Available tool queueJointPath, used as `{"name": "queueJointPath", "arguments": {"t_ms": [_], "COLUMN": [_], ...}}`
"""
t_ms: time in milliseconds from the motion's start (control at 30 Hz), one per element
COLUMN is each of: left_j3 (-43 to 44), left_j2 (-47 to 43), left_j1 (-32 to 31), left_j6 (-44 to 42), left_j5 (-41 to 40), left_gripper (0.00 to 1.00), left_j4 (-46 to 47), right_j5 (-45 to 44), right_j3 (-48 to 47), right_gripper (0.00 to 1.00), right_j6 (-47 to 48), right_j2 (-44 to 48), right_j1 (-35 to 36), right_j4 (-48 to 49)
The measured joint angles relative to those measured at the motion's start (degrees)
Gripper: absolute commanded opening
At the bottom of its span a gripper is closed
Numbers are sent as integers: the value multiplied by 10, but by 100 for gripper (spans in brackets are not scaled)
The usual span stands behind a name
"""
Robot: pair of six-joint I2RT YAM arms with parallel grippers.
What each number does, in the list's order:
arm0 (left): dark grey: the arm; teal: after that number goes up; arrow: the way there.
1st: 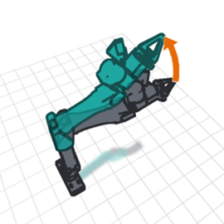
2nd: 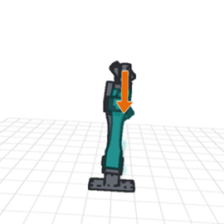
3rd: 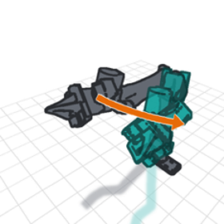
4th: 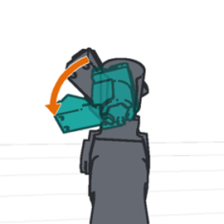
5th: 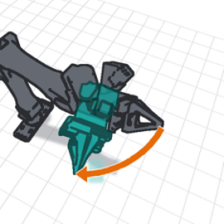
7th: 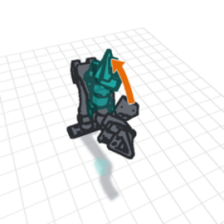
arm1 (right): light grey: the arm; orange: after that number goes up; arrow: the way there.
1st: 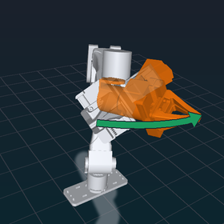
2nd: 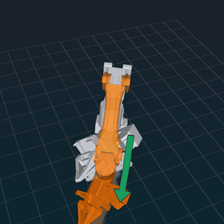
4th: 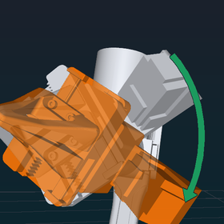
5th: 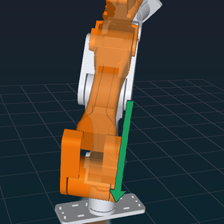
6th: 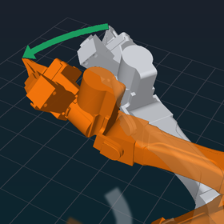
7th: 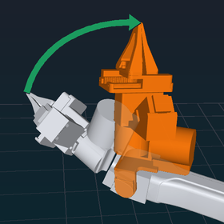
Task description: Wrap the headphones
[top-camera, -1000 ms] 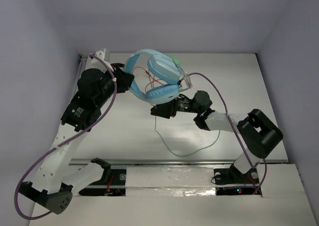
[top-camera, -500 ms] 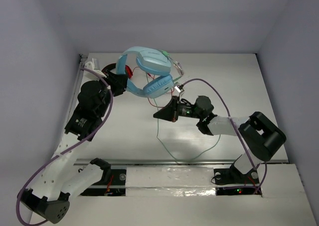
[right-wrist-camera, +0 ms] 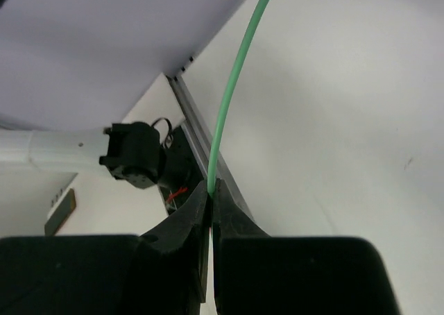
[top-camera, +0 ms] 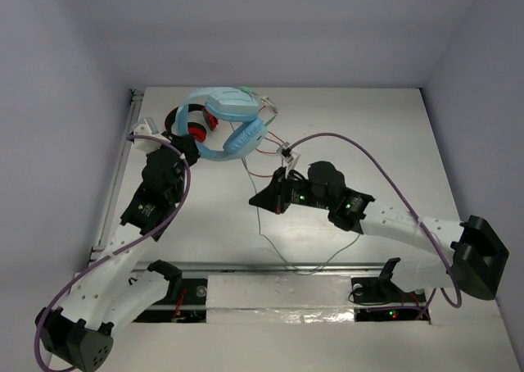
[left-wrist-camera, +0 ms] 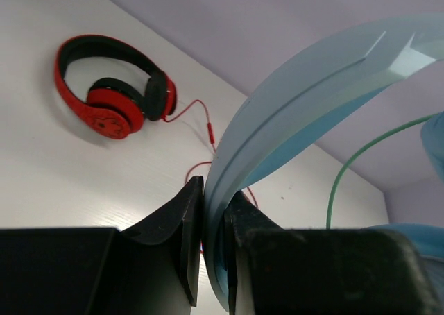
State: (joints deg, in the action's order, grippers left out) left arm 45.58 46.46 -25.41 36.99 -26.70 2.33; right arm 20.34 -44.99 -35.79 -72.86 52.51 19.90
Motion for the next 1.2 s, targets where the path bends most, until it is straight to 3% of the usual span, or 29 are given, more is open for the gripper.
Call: {"name": "queueJointPath", "arguments": {"t_ms": [267,367,700,900,1200], "left_j3": [-45,-58,-86,-92,-85], "left_j2": [2,2,18,44,59], "left_j1": [-19,-37,-92,-94,-99], "left_j6": [-10,-15,-19,-30,-72], "left_j5": [-77,-98,-94,-27,123], "left_gripper": [0,0,0,0,0], "left_j4": [5,2,-27,-70,-173], "right_j5": [-127,-162,-296,-384,-487], "right_j3": [-113,-174,-381,-477,-538], "right_gripper": [0,5,13,17,16], "right_j6": [43,62,127,168,238], "right_j2": [3,-5,-92,-139,-179], "right_j1": [93,113,146,146,146], "right_j4": [-273,-370,-611,-686,-695]}}
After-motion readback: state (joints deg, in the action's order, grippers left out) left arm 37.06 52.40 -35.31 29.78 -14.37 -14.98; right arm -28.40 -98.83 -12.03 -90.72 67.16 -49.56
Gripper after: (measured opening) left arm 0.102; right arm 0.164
